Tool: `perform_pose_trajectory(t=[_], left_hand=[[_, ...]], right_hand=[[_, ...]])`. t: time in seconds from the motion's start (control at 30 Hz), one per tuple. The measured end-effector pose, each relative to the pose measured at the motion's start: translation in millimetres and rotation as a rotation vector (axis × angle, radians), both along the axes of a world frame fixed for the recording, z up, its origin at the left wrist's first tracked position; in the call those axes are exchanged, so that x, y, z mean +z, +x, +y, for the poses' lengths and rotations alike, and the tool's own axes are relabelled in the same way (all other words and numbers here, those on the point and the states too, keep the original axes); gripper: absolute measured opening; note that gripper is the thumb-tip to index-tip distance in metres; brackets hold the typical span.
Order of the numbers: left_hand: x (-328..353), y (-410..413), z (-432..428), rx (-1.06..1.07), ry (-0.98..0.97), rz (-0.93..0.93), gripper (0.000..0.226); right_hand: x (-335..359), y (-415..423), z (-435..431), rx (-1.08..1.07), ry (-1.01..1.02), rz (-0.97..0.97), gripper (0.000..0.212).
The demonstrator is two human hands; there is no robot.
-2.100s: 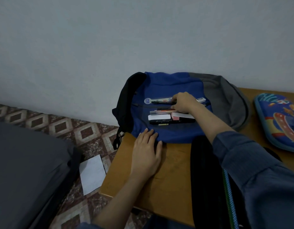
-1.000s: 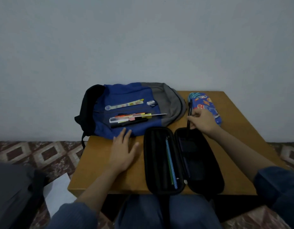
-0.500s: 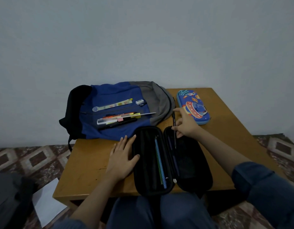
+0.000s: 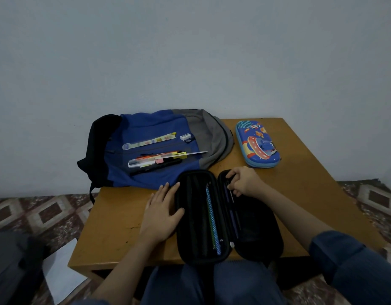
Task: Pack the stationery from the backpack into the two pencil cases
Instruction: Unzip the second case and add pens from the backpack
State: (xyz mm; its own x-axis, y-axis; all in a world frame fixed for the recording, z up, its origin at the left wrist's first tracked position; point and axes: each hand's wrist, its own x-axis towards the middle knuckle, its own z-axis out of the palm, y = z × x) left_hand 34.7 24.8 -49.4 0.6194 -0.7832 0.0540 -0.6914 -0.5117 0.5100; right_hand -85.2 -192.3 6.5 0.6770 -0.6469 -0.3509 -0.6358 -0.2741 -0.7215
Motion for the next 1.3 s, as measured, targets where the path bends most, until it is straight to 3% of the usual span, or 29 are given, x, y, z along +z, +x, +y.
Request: perform_pose_trajectory(t=[0.5,0.63,0.8,0.97,1.13,1.3], left_hand=[[2.7,-2.1,1.0,-0.004,-0.005,0.007,0.082],[2.8,1.6,2.9,-0.027,-0.004,0.029,0.077],[14.4,11.4,12.5,-0.046,-0.131,0.239,0.060],[22.6,45.1,20.6,0.160,-0.195,-0.167,0.051],[0.8,68.2,31.2,0.261,-0.071,-0.244,0.066],[-2.9,69.1,29.3,0.305,-0.084,-0.246,0.060]], right_hand=[[6.8,-10.2,-0.4,0.028,0.029,0.006,0.024],[11.9,-6.0,-1.4,0.043,-0.049,-0.013,0.024],[14.9,3.9,-1.5,0.107,-0.264,-0.080,0.024],[19.2,29.6,3.3,0.147,-0.455,-0.250,0.009],[29.7,87.2,14.8,0.207,-0.530,-0.306,0.011],[32.2,146.8,29.6,0.320,-0.553,-0.299,0.015]])
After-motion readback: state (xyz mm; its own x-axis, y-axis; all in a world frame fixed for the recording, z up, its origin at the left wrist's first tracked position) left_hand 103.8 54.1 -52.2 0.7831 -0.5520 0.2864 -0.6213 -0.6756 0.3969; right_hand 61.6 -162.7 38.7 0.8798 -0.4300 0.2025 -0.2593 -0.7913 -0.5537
